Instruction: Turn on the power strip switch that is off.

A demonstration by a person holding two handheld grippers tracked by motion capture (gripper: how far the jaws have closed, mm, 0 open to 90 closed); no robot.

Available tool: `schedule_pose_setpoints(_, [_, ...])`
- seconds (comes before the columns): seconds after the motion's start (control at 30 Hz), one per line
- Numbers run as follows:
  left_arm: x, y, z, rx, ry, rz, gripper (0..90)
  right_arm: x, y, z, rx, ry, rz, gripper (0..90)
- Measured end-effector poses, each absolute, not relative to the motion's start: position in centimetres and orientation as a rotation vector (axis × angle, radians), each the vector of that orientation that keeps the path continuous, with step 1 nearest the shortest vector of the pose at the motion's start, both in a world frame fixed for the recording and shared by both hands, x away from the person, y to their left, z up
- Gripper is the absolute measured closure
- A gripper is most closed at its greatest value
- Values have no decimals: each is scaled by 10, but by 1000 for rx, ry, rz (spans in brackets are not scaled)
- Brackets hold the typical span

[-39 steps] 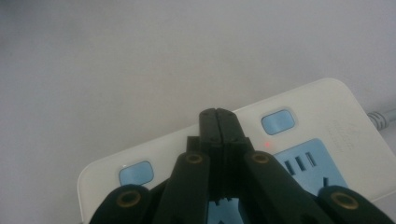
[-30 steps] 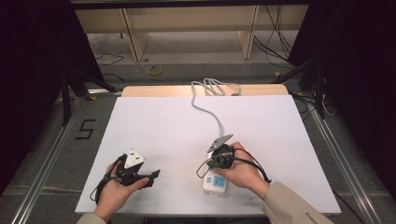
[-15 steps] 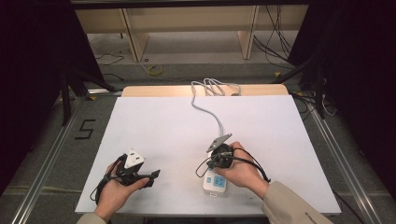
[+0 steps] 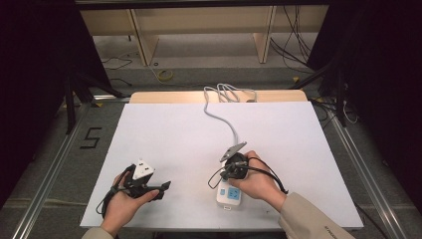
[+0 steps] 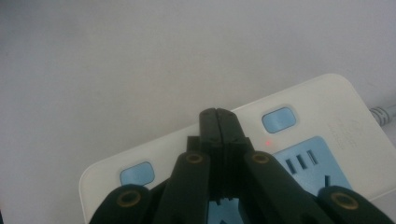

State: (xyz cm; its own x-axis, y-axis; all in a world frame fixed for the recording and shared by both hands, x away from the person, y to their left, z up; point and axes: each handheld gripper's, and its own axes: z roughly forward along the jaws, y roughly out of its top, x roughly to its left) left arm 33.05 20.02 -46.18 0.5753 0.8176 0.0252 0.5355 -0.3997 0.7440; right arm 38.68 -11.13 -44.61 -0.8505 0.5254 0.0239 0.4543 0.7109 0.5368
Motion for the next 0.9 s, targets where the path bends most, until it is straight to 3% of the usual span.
schedule_pose_setpoints(0.9, [331, 200, -462, 2102, 1076, 510, 269, 389, -110, -446, 816, 2799, 799, 900])
